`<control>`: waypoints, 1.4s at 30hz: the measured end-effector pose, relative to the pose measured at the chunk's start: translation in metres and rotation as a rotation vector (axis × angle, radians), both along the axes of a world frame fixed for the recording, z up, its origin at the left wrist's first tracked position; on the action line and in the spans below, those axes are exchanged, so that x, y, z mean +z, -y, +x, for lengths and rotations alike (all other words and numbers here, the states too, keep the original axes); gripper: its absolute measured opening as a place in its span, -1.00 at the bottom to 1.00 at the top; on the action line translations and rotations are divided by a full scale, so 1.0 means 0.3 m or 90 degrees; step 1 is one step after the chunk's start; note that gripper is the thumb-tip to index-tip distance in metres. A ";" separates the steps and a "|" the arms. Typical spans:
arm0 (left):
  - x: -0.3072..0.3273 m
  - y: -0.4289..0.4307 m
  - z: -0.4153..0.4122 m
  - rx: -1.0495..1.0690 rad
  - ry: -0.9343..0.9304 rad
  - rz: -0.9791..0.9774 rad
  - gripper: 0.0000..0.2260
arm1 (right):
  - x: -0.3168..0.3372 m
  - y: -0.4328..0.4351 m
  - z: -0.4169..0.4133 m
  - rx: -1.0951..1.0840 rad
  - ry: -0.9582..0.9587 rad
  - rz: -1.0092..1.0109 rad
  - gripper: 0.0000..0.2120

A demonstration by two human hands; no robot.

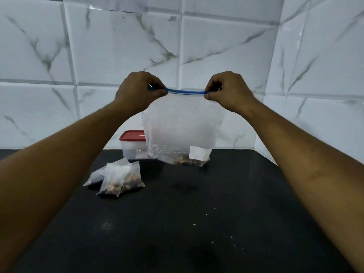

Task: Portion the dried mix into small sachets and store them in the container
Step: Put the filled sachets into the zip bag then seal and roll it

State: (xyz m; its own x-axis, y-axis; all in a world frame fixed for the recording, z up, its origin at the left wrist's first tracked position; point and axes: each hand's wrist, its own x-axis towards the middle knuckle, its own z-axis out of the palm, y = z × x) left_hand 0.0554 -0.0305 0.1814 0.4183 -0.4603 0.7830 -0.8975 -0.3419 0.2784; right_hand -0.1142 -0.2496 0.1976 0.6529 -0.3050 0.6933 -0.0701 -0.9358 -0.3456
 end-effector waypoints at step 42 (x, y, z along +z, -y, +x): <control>-0.698 -0.307 -0.346 -0.142 -0.149 0.455 -0.87 | -0.654 -0.184 -0.348 0.173 -0.525 0.017 -0.89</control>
